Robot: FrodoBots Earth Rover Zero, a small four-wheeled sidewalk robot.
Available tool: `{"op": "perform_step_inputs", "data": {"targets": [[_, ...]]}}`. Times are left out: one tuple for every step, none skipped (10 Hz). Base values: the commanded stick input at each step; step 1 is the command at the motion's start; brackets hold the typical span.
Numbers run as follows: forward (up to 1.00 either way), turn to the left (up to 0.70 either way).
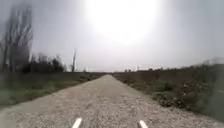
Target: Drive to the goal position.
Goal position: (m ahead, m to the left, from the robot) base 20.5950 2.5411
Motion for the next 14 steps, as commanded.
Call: {"op": "perform_step_inputs", "data": {"targets": [[0.70,-0.12],[0.70,-0.22],[0.70,-0.09],[0.70,0.00],[0.70,0.00],[0.70,0.00],[0.70,0.00],[0.70,0.00],[0.70,0.00],[0.70,0.00],[0.70,0.00],[0.70,0.00],[0.70,0.00],[0.70,0.00]]}}
